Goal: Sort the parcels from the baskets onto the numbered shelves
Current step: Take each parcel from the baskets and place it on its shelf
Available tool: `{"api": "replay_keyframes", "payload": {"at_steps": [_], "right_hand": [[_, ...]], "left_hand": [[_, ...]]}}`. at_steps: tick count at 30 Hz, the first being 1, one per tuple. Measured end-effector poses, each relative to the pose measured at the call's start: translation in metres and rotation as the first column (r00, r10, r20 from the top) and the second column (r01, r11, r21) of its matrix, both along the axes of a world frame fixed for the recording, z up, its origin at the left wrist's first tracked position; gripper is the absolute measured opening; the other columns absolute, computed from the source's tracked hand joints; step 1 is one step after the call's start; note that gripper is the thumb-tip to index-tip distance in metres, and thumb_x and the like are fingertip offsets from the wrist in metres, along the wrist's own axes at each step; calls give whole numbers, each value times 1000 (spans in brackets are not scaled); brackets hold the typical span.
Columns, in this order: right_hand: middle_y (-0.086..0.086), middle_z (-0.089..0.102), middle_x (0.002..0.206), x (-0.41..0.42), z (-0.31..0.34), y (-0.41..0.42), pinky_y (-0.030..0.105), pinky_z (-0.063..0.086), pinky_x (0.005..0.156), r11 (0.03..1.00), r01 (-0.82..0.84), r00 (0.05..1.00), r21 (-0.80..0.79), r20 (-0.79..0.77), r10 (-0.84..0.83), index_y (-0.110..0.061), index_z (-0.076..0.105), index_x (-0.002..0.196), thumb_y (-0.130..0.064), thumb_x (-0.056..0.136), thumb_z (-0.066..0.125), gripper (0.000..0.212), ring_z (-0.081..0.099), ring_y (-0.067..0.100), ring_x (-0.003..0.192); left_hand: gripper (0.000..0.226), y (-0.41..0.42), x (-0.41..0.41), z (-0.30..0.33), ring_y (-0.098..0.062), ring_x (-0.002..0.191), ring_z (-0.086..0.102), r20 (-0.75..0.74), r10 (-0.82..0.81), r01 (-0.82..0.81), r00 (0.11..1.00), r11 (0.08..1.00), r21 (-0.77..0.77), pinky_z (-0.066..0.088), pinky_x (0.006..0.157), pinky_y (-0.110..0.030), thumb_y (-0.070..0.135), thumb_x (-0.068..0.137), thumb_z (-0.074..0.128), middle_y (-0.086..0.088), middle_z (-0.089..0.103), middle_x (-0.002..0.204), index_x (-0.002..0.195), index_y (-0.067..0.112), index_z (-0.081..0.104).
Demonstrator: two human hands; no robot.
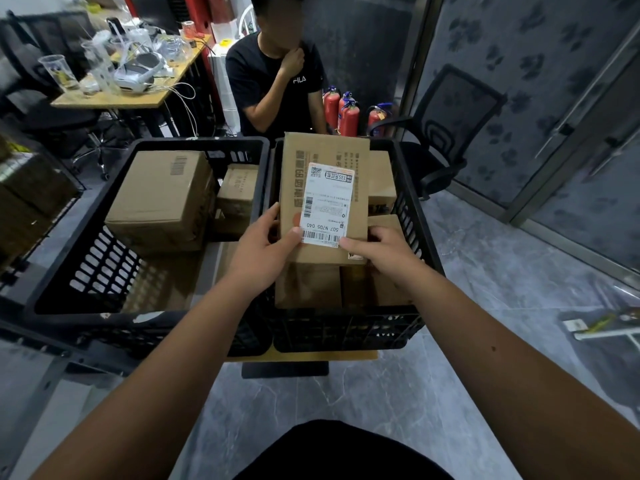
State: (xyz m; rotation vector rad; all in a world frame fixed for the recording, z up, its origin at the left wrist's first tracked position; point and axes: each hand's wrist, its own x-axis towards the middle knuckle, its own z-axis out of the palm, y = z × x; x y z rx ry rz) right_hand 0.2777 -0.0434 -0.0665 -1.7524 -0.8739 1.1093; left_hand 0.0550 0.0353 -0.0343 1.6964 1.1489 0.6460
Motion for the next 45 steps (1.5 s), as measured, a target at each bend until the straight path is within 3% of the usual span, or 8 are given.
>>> {"api": "replay_keyframes", "payload": {"at_steps": [3, 6, 12, 18, 25, 33, 37, 45], "right_hand": [[-13, 75, 116, -1, 1, -4, 47, 54, 104, 999, -2, 999, -48, -50, -1, -28, 70, 126, -58, 80, 81, 56, 68, 16, 113], [-11, 67, 124, -4, -2, -13, 46, 50, 107, 988, -62, 996, -138, -73, 53, -26, 60, 134, -62, 82, 78, 66, 62, 15, 115], [-8, 55, 145, -10, -4, -12, 54, 49, 109, 971, -101, 992, -217, -102, 80, -31, 41, 150, -75, 66, 82, 103, 57, 22, 129], [4, 63, 133, -12, -3, -15, 57, 61, 92, 994, 35, 929, -104, -363, -71, -28, 56, 137, -49, 86, 82, 61, 63, 28, 118], [11, 64, 129, -2, 8, -12, 59, 58, 94, 991, 124, 836, -52, -532, -132, -32, 70, 122, -51, 81, 80, 46, 63, 33, 118], [12, 71, 119, 15, 5, -14, 38, 61, 69, 978, 206, 815, 29, -558, -156, -13, 69, 119, -32, 68, 76, 55, 69, 27, 96], [4, 78, 102, 16, 4, -15, 34, 55, 79, 966, 235, 830, 107, -540, -143, -13, 67, 124, -28, 83, 75, 44, 70, 23, 92], [0, 67, 139, -10, 8, -9, 52, 59, 83, 971, 232, 811, 60, -563, -159, -38, 27, 162, -64, 51, 96, 133, 66, 30, 123]], "left_hand": [[51, 0, -2, -2, -9, 120, 58, -209, -26, 29, 978, 1000, 10, 50, 102, -39, 59, 103, 50, 14, 64, 127, 150, 41, 47], [65, 2, -2, -6, -35, 151, 26, -715, -82, 194, 694, 978, 77, 25, 115, -56, 73, 101, 29, -2, 49, 154, 149, 34, 49], [77, 4, 0, -11, -31, 161, -5, -717, -98, 186, 690, 982, 44, 6, 124, -64, 76, 100, 26, -5, 17, 174, 155, 26, 45], [63, 7, -2, -9, -26, 144, 44, -448, 31, 11, 893, 996, 91, 32, 117, -58, 81, 96, 30, 5, 63, 134, 123, 34, 63], [51, 5, 6, 12, -6, 104, 61, 56, 194, -181, 979, 966, -184, 44, 73, -25, 67, 96, 58, 10, 63, 117, 125, 25, 56], [127, 23, 6, 21, -30, 125, 59, 276, 284, -130, 918, 876, -465, 57, 90, -58, 79, 53, 86, 4, 52, 147, 156, 60, 13], [101, 22, 3, 17, -29, 122, 65, 322, 314, -134, 893, 869, -476, 58, 88, -61, 57, 65, 90, 4, 60, 140, 147, 59, 32], [76, 1, 20, 12, -26, 119, 64, 459, 583, -259, 670, 763, -592, 62, 87, -52, 35, 83, 87, -2, 56, 134, 139, 38, 35]]}}
